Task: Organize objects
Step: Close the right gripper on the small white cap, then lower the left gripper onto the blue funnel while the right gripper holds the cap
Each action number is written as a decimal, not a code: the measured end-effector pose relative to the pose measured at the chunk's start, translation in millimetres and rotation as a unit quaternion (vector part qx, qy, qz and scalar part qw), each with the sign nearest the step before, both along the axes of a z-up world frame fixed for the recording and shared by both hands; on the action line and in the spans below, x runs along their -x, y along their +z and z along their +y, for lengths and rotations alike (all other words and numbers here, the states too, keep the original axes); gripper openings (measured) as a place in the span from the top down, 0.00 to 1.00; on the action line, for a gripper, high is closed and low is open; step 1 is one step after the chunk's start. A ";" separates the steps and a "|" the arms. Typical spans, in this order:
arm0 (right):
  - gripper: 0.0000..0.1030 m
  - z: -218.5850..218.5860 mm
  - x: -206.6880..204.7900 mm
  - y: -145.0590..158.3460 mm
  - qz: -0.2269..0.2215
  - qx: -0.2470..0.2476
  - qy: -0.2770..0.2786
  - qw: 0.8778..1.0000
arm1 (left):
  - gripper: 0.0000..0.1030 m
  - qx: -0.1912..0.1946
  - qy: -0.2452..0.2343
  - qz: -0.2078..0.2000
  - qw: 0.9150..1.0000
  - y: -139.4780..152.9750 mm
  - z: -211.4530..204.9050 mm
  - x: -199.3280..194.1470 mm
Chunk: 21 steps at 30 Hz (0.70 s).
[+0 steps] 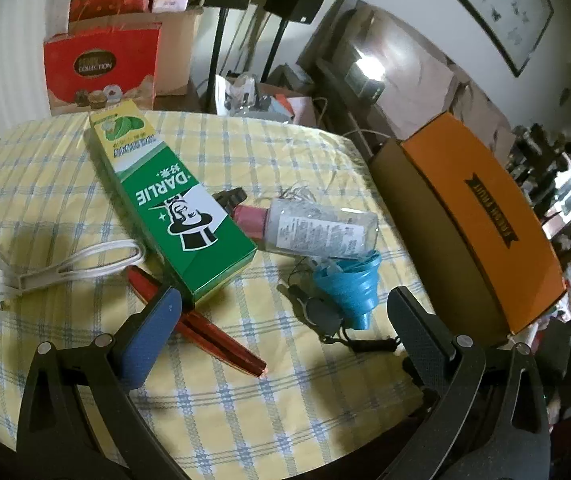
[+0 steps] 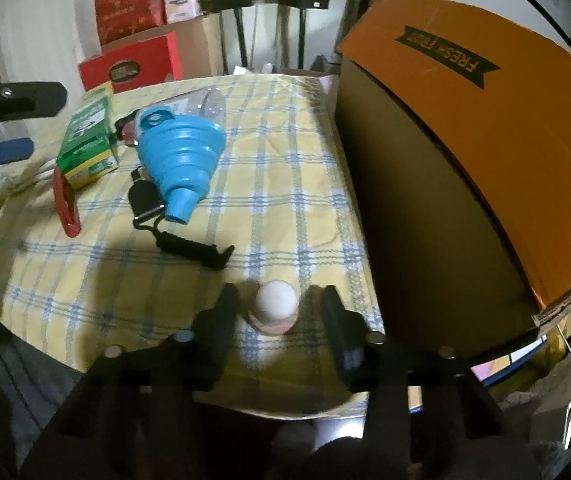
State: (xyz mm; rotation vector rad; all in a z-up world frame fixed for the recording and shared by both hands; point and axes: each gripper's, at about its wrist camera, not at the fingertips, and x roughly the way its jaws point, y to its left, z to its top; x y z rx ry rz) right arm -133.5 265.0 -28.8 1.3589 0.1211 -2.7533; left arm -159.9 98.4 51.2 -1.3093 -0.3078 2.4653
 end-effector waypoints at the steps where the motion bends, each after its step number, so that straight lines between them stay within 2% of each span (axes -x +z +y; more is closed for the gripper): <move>1: 0.70 -0.3 -0.3 0.4 0.001 0.000 0.001 1.000 | 0.00 0.001 0.001 -0.001 1.000 -0.8 -0.5 0.4; 3: 0.77 -0.4 -1.0 1.0 0.003 -0.004 0.001 1.000 | 0.00 0.001 0.003 -0.002 1.000 -1.4 -1.0 0.6; 10: 0.77 -2.9 -3.1 4.6 0.015 -0.015 0.002 1.000 | 0.00 0.003 -0.006 -0.002 1.000 -1.0 5.1 0.2; 15: 0.77 10.4 -8.1 17.1 0.047 0.000 -0.022 0.999 | 0.00 0.000 -0.016 -0.004 1.000 -1.9 14.3 -2.4; 18: 0.77 17.9 -9.9 22.7 0.059 0.012 -0.034 0.998 | 0.00 -0.017 -0.040 -0.004 0.999 -3.7 26.0 -6.6; 21: 0.77 19.7 -11.9 25.9 0.066 0.014 -0.041 0.997 | 0.00 -0.016 -0.051 -0.013 0.998 -8.9 38.1 -8.3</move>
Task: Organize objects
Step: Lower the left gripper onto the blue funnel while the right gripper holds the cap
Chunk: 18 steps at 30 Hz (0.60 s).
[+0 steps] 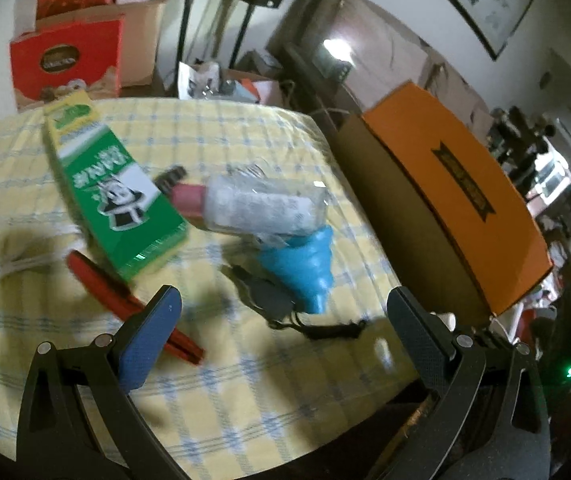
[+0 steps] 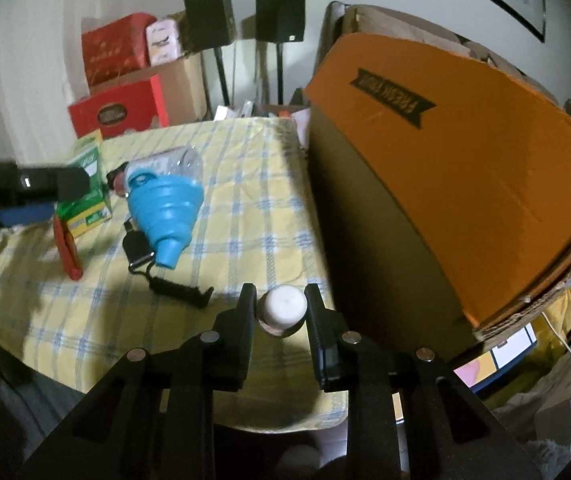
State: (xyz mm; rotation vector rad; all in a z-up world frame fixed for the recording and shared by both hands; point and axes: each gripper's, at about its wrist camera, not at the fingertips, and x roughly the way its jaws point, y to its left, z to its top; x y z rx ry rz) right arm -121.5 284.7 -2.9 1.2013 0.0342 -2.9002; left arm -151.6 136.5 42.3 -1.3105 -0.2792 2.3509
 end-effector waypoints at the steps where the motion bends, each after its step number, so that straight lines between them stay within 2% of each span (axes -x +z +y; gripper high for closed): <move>1: 0.77 0.5 -0.4 0.2 0.001 0.001 -0.001 1.000 | 0.00 0.001 -0.002 -0.006 1.000 -3.2 4.8 -0.6; 3: 0.77 2.4 -0.6 1.0 0.004 0.004 -0.004 1.000 | 0.00 -0.004 -0.006 -0.022 1.000 -9.3 13.4 -2.3; 6: 0.77 5.8 1.4 -0.6 0.000 0.022 0.001 1.000 | 0.00 -0.047 -0.015 -0.039 0.998 -15.0 23.6 -7.2; 10: 0.77 9.7 0.9 -3.4 -0.005 0.027 -0.002 1.000 | 0.00 -0.049 0.006 -0.023 0.999 -17.2 33.3 -2.8; 11: 0.77 11.1 0.3 -2.9 -0.005 0.029 -0.003 1.000 | 0.01 -0.045 0.011 -0.021 0.999 -18.8 34.8 0.4; 13: 0.77 13.3 -0.9 -1.9 -0.002 0.035 -0.004 0.999 | 0.08 -0.019 0.026 -0.020 0.999 -22.1 41.6 8.3; 17: 0.77 16.3 -1.5 -2.0 -0.002 0.057 0.001 0.998 | 0.10 0.013 0.035 -0.011 0.999 -27.6 54.9 17.6; 18: 0.77 17.0 -1.6 -2.3 -0.002 0.060 0.001 0.998 | 0.13 0.021 0.038 -0.009 0.999 -28.9 57.5 19.0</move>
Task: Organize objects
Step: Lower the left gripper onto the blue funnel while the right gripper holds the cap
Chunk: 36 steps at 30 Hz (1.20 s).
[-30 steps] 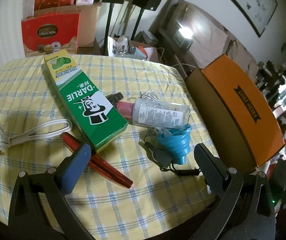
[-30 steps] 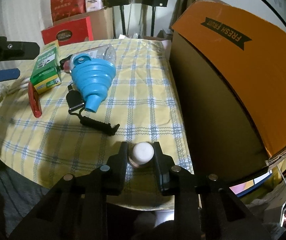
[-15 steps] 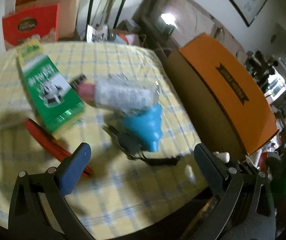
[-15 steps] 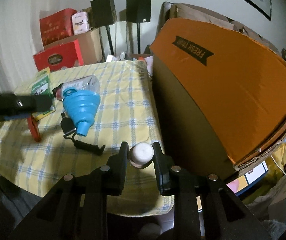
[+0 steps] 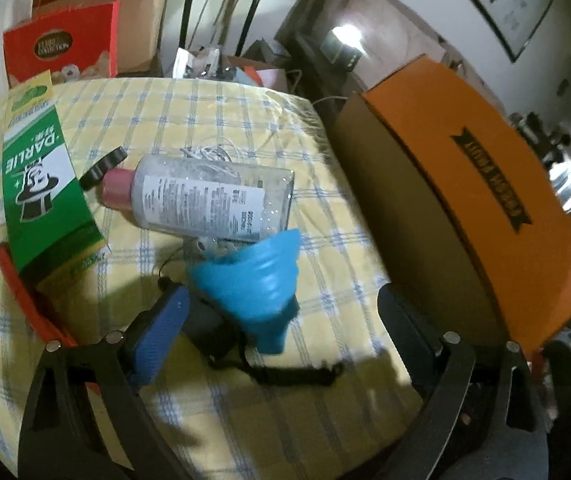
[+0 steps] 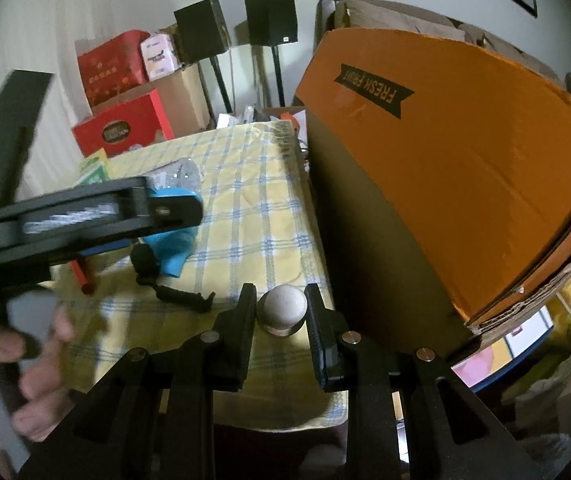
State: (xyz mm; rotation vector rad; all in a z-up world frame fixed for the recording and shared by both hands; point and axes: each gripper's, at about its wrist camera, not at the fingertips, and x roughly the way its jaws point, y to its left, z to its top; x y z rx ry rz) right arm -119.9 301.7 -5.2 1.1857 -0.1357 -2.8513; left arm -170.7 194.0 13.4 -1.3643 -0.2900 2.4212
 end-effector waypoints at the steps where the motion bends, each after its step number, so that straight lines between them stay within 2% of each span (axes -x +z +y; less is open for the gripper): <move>1: 0.77 -0.1 -0.4 -0.5 0.000 0.001 0.000 1.000 | 0.18 0.013 0.007 0.003 1.000 -0.5 2.7 1.1; 5: 0.77 0.2 -0.3 -1.8 -0.001 0.005 0.002 1.000 | 0.21 0.028 0.019 0.007 0.999 -2.0 9.2 3.1; 14: 0.77 5.4 0.9 -6.0 -0.008 0.022 0.003 1.000 | 0.24 0.073 0.017 -0.016 0.997 -21.4 18.5 12.0; 17: 0.77 4.7 1.4 -8.2 -0.011 0.022 0.006 1.000 | 0.25 0.068 0.019 -0.014 0.997 -22.4 18.2 12.3; 21: 0.77 5.8 1.5 -9.6 -0.012 0.023 0.008 1.000 | 0.44 0.068 0.028 -0.011 0.997 -21.5 13.1 12.8; 24: 0.77 6.8 1.4 -11.0 -0.014 0.025 0.008 1.000 | 0.46 0.050 0.031 -0.015 0.998 -21.2 4.1 13.4; 31: 0.77 7.8 0.4 -12.6 -0.015 0.024 0.007 1.000 | 0.49 0.055 0.026 -0.007 0.998 -19.7 3.2 10.1; 36: 0.77 8.3 2.0 -15.5 -0.018 0.022 0.008 1.000 | 0.50 0.044 0.019 -0.002 0.999 -18.1 -1.7 4.7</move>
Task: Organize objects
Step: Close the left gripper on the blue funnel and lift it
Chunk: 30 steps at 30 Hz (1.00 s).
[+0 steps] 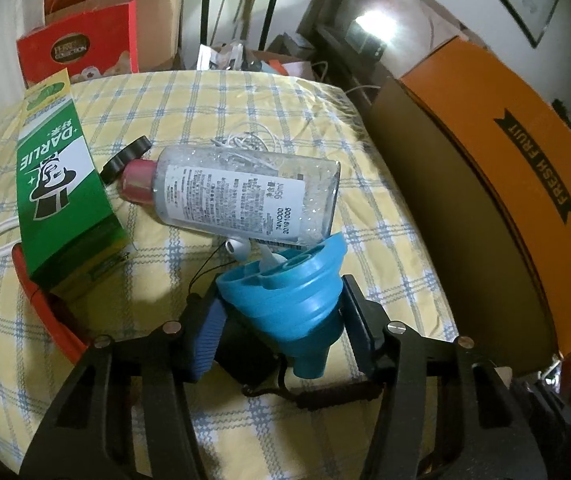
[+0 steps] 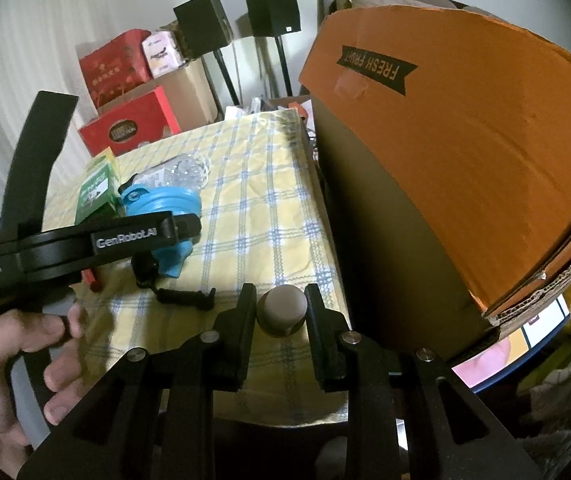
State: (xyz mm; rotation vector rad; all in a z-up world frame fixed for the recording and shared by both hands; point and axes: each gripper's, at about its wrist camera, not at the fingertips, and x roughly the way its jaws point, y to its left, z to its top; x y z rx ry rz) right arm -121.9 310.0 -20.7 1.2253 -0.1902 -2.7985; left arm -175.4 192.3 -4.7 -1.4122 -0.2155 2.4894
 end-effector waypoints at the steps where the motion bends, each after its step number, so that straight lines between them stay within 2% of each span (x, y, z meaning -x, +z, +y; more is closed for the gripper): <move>1: 0.77 0.3 0.2 -0.3 0.000 0.000 0.000 1.000 | 0.50 -0.006 -0.002 0.005 1.000 1.8 -2.4 -1.5; 9: 0.77 3.7 -1.1 1.4 0.008 0.004 -0.005 1.000 | 0.50 -0.017 -0.031 0.045 0.998 19.6 -23.0 -18.7; 15: 0.77 1.7 1.0 -0.1 0.004 0.002 -0.001 1.000 | 0.50 -0.013 -0.033 0.099 0.994 42.7 -41.2 -31.5; 30: 0.77 2.5 -0.3 -1.6 0.007 -0.002 0.003 1.000 | 0.56 -0.013 -0.002 0.111 0.994 51.9 -74.6 -36.6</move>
